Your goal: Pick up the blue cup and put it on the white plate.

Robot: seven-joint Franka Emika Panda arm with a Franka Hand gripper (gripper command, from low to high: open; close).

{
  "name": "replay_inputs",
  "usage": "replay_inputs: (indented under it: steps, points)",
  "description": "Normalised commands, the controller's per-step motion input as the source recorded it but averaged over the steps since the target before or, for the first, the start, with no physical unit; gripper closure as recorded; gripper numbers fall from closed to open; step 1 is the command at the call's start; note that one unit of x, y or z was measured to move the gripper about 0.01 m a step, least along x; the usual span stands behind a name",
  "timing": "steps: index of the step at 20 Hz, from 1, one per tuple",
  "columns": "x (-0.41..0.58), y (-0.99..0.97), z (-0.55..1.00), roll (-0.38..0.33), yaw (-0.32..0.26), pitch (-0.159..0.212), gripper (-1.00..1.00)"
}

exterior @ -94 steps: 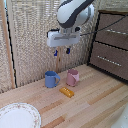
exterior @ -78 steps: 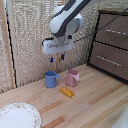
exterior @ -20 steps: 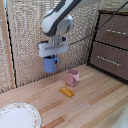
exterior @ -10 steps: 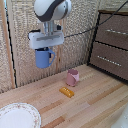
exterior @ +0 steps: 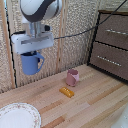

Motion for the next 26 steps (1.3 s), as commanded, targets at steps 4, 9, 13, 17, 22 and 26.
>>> replay_inputs:
  steps: [4,9,13,17,22,26]
  points:
    - [-0.079,0.65,-0.38,-0.144,0.000,-0.069,1.00]
    - [-0.009,0.51,-0.39,-0.154,0.000,-0.061,1.00]
    - [0.000,0.31,-0.43,-0.157,0.000,-0.027,1.00]
    - [-0.007,0.40,-0.47,-0.182,0.000,-0.020,1.00]
    - [0.002,0.39,-0.47,-0.155,0.000,-0.006,1.00]
    - [0.069,0.38,-0.40,-0.107,0.000,-0.007,1.00]
